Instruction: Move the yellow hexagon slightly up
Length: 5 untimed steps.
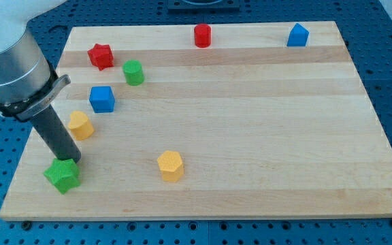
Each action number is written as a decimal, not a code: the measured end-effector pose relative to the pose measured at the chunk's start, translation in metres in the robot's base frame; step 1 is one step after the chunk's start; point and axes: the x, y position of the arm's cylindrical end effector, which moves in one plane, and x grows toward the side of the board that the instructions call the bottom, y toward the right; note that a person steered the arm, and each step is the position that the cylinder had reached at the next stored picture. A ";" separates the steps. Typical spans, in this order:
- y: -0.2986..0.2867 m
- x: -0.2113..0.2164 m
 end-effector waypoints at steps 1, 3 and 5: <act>0.000 0.000; -0.006 0.000; 0.018 -0.034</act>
